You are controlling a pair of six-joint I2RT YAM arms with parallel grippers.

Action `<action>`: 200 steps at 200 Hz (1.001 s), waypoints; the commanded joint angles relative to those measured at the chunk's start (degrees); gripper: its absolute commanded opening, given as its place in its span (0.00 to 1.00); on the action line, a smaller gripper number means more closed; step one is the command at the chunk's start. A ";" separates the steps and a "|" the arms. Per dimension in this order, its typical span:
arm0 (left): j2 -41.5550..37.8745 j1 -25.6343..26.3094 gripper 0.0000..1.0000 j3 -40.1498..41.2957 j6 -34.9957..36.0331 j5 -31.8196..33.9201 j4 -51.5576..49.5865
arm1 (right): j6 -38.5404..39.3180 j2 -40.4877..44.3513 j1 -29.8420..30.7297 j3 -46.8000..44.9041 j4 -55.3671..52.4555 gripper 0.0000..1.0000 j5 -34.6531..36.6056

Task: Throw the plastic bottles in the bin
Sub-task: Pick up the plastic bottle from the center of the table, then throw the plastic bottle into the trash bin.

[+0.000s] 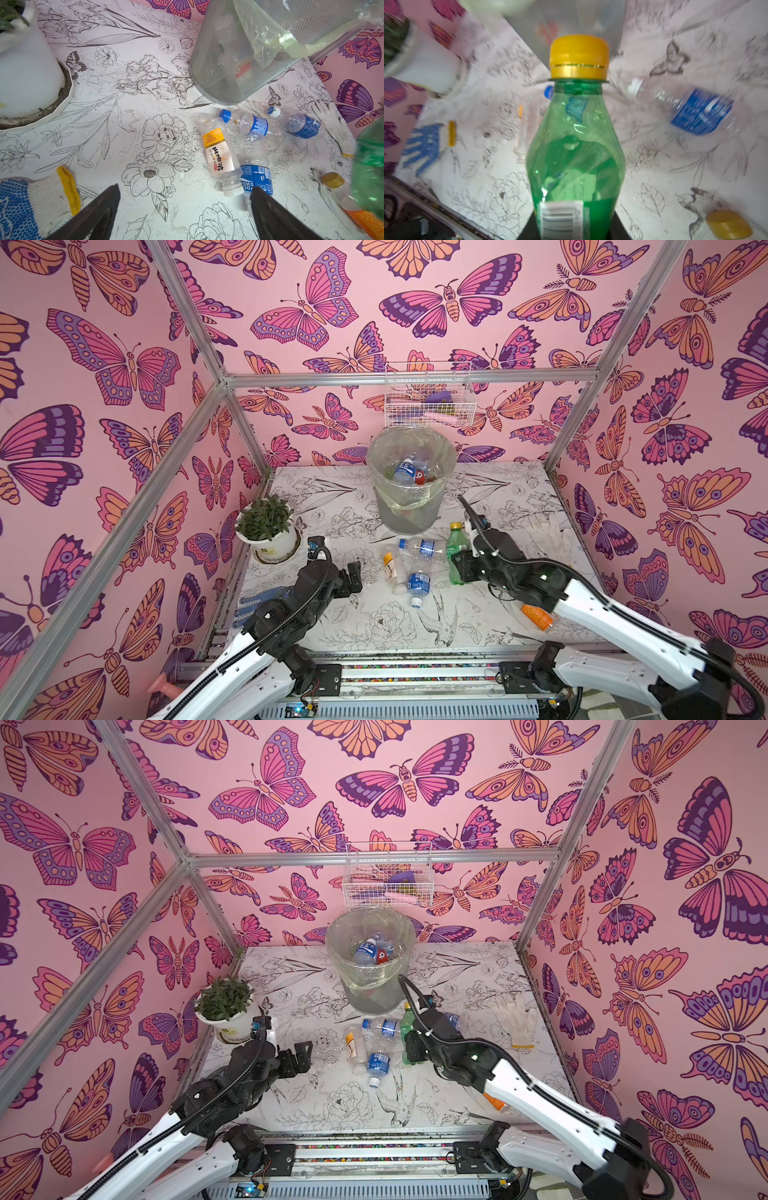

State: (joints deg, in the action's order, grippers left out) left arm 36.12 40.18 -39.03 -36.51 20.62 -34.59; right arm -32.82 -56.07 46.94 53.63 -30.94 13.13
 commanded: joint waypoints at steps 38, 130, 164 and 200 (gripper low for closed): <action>-0.08 0.09 0.99 0.02 -0.27 -0.04 -0.75 | 14.62 4.01 0.21 14.46 -2.34 0.00 9.17; 0.36 0.07 0.99 0.61 -1.42 -0.68 -0.75 | 22.67 3.06 0.24 28.41 -0.77 0.00 10.60; 0.75 0.07 0.99 0.66 -1.58 -0.85 -0.73 | 23.48 3.73 0.23 29.94 -0.03 0.00 10.91; 1.05 0.14 0.99 0.60 -1.55 -0.83 -0.59 | 23.98 4.40 0.22 30.88 0.64 0.00 10.98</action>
State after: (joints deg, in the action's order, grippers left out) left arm 37.06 40.18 -39.03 -37.63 20.32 -34.59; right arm -10.61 -52.80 46.94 82.54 -32.16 23.09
